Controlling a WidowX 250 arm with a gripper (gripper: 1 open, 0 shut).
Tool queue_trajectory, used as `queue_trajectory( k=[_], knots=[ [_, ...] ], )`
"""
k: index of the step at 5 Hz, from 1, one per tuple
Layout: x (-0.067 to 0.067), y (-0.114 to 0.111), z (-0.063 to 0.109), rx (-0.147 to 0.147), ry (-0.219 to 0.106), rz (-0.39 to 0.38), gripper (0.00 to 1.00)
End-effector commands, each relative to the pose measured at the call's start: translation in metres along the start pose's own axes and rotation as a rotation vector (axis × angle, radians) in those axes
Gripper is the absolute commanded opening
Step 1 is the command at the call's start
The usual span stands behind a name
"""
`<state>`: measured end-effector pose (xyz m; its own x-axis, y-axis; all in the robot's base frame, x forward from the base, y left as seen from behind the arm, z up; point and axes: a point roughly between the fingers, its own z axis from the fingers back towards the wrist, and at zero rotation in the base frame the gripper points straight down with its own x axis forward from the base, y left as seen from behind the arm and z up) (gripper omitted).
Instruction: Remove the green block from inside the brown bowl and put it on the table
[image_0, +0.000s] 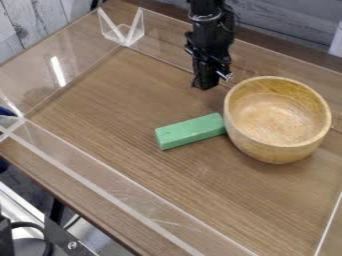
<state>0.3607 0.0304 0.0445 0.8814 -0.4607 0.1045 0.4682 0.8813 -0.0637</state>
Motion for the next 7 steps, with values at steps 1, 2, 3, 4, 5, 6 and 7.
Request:
queue_trajectory(
  k=[1, 2, 3, 4, 5, 6, 7],
  knots=[
    [0.015, 0.009, 0.019, 0.019, -0.055, -0.017, 0.00],
    [0.010, 0.014, 0.019, 0.000, -0.048, 0.007, 0.00],
    [0.005, 0.019, 0.020, -0.018, -0.042, 0.030, 0.00],
    [0.008, 0.021, 0.017, 0.004, -0.047, 0.013, 0.00],
    [0.010, 0.022, 0.014, 0.028, -0.054, -0.003, 0.00],
    [0.009, 0.023, 0.016, 0.006, -0.055, -0.003, 0.00],
    [0.009, 0.026, 0.019, -0.015, -0.059, -0.002, 0.00]
  ],
)
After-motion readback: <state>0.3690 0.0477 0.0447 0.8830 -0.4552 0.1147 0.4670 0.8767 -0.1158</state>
